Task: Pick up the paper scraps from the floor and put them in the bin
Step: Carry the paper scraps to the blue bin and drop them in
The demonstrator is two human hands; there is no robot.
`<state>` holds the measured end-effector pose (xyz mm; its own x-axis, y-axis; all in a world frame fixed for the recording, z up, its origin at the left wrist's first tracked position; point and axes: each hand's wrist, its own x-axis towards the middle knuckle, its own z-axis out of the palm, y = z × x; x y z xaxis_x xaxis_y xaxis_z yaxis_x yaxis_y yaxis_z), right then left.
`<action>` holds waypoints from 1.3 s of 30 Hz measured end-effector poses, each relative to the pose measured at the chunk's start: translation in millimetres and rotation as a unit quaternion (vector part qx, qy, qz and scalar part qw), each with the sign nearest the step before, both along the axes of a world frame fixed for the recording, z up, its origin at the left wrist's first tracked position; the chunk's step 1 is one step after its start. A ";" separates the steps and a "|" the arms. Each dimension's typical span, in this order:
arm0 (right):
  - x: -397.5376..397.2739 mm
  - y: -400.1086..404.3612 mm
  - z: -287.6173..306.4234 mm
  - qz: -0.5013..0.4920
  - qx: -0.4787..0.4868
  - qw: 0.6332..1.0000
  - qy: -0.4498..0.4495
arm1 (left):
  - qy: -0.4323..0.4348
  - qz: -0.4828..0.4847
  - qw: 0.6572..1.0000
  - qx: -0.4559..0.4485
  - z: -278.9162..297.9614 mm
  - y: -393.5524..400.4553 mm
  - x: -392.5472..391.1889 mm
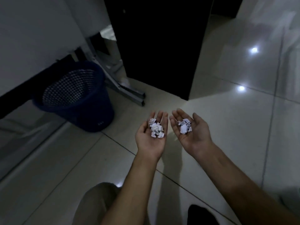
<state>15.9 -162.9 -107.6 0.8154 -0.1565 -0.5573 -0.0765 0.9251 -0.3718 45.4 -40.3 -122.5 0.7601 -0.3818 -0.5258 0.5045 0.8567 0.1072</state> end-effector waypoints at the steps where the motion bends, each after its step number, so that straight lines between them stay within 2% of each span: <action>1: 9.2 8.0 5.5 0.017 -0.007 1.000 0.009 | 0.000 0.024 1.000 -0.003 8.4 10.2 6.0; 6: 62.7 49.9 33.7 0.087 -0.046 0.995 0.026 | -0.012 0.113 0.993 -0.014 50.8 71.5 41.0; 10: 117.7 101.0 75.0 0.141 -0.103 0.984 -0.034 | -0.049 0.153 0.987 -0.004 91.3 126.9 66.5; 13: 157.2 144.2 109.6 0.195 -0.175 0.960 -0.095 | -0.070 0.187 0.980 0.013 116.5 164.8 91.3; 16: 190.8 183.8 131.0 0.222 -0.257 0.932 -0.129 | -0.082 0.199 0.974 0.074 135.5 191.8 123.5; 18: 208.4 208.3 133.9 0.240 -0.382 0.880 -0.144 | -0.092 0.191 0.971 0.115 143.6 203.5 144.0; 21: 224.2 230.3 119.8 0.300 -0.573 0.742 -0.177 | -0.089 0.170 0.961 0.200 143.1 211.3 161.1; 23: 228.4 233.6 102.7 0.350 -0.620 0.677 -0.188 | -0.097 0.146 0.953 0.246 139.3 213.4 162.1; 25: 227.2 231.6 85.7 0.370 -0.637 0.648 -0.193 | -0.115 0.112 0.948 0.273 134.5 214.2 161.3; 29: 212.5 217.9 68.8 0.267 -0.674 0.653 -0.222 | -0.145 0.058 0.918 0.364 125.3 214.5 156.6; 31: 200.8 205.0 68.7 0.207 -0.662 0.680 -0.237 | -0.167 0.068 0.900 0.397 124.9 213.1 152.6; 33: 184.1 190.3 67.6 0.166 -0.638 0.708 -0.254 | -0.207 0.098 0.867 0.443 124.5 212.3 144.7; 36: 143.6 156.8 54.1 0.116 -0.668 0.691 -0.251 | -0.287 0.092 0.811 0.502 110.8 193.3 122.2; 39: 88.4 110.5 33.1 0.108 -0.695 0.678 -0.214 | -0.342 0.014 0.777 0.528 86.1 147.7 87.3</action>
<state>104.3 -52.5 -74.6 0.9434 -0.1396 0.3009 0.2354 -0.3573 -0.9039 132.8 107.5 -36.5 1.0000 0.0092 -0.0033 0.0022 0.1183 0.9930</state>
